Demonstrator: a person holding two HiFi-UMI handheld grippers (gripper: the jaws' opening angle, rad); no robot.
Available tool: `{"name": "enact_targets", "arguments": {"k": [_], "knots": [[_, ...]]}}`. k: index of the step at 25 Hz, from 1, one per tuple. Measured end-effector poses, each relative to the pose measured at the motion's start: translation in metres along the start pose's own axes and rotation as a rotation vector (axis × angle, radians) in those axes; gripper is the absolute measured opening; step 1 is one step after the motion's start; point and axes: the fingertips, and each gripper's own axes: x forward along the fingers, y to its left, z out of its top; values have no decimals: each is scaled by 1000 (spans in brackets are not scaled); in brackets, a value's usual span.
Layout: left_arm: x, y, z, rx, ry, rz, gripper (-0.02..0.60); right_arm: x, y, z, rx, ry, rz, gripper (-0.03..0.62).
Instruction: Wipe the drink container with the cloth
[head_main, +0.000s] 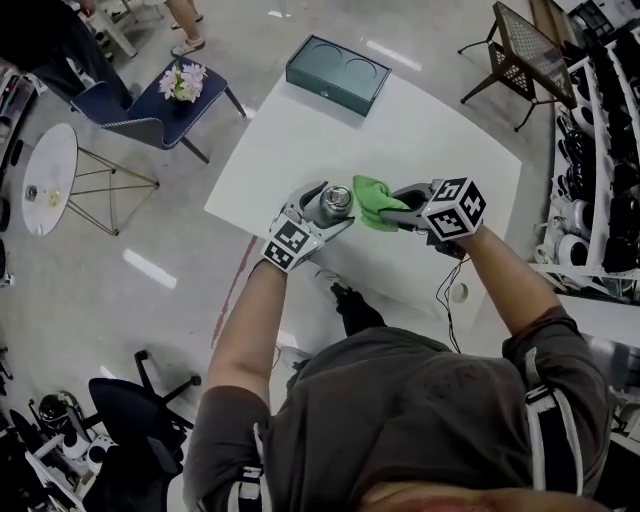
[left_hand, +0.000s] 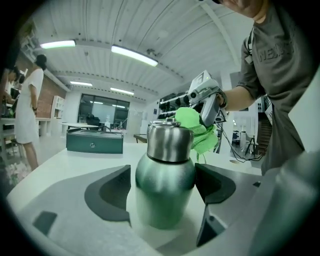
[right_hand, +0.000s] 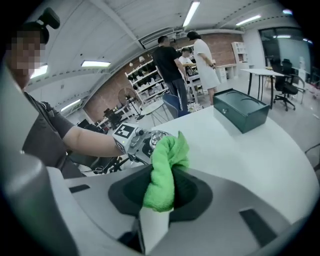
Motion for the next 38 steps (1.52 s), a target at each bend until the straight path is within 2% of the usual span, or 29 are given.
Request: {"name": "enact_targets", "arguments": {"k": [4, 8, 11, 15, 16, 19, 23, 27, 30, 34, 38], "knots": [[-28, 1, 8, -33, -10, 53, 367, -24, 0, 15, 14, -83, -47, 80], [-78, -7, 21, -87, -36, 129, 365, -49, 15, 49, -26, -177, -79, 81], [-137, -12, 34, -139, -87, 228, 365, -53, 39, 86, -94, -228, -56, 81], [-234, -18, 44, -186, -155, 400, 360, -28, 87, 136, -191, -272, 22, 81], [-258, -22, 46, -191, -169, 443, 346, -19, 102, 147, -213, -280, 42, 81], [-334, -37, 50, -186, -206, 595, 217, 17, 152, 176, -289, -292, 120, 81], [-434, -63, 47, -208, -264, 821, 123, 81, 224, 205, -409, -277, 259, 83], [-511, -98, 40, -238, -308, 994, 58, 137, 287, 209, -512, -245, 365, 83], [-555, -129, 29, -268, -336, 1093, 26, 172, 326, 198, -573, -209, 420, 83], [-596, -167, 15, -294, -350, 1194, 9, 211, 367, 182, -636, -176, 476, 83], [-618, -197, 1, -347, -368, 1241, 6, 237, 399, 164, -663, -153, 521, 83]]}}
